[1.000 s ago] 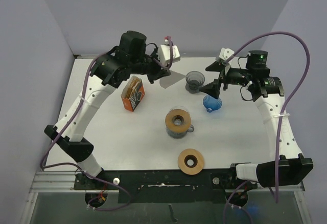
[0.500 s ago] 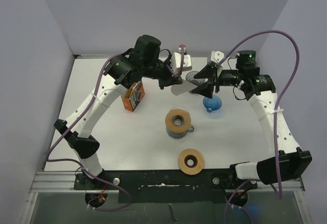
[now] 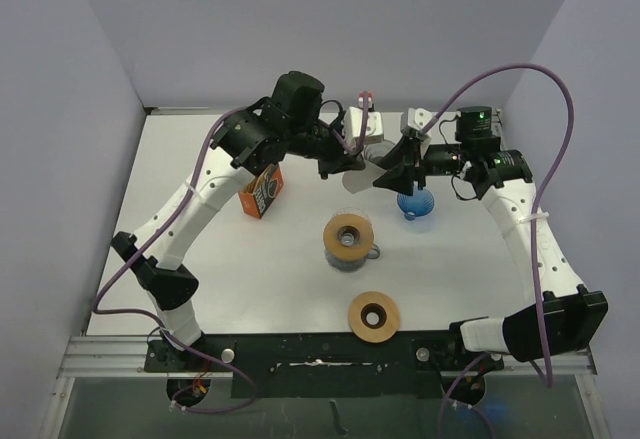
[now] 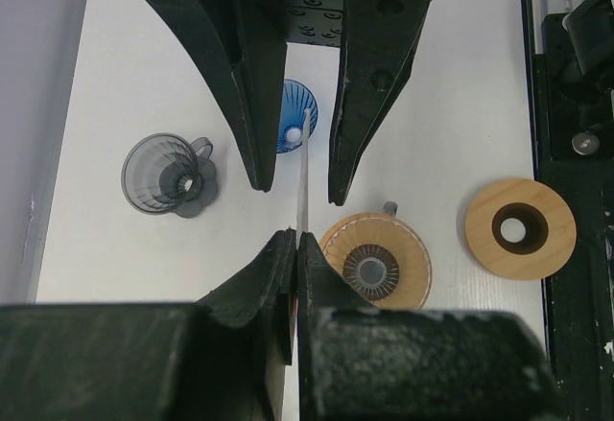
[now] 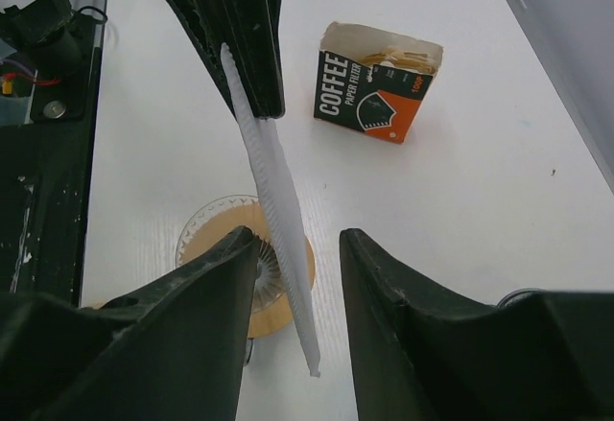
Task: Place the coffee filter in the dripper
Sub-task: Place the coffee filter in the coffee dripper.
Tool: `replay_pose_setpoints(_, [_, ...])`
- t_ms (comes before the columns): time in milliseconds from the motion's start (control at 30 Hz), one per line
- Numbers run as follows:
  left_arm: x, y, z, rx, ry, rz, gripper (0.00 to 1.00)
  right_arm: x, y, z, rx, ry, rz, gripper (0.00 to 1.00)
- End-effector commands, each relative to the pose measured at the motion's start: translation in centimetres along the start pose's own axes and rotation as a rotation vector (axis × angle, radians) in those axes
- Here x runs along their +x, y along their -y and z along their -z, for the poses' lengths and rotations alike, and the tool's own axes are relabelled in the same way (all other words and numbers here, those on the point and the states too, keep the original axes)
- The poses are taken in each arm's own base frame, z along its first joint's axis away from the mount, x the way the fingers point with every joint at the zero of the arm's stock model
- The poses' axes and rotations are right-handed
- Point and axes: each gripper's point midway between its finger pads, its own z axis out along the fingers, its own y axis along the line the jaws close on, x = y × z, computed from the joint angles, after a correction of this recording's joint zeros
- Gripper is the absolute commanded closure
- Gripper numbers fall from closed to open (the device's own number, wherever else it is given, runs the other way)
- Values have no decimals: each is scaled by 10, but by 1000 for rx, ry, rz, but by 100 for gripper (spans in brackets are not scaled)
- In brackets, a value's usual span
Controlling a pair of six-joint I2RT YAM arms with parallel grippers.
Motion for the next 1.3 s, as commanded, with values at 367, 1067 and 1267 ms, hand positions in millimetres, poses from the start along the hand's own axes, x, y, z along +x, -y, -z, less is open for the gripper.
replay_pose_setpoints(367, [-20,4,4,12,58,-33,100,1,-6,-1,-16,16,33,71])
replay_pose_setpoints(1067, [-14,6,6,10,43,-36,100,4,-4,5,10,1,44,82])
replay_pose_setpoints(1267, [-15,8,6,22,48,-29,100,7,-7,6,11,3,41,99])
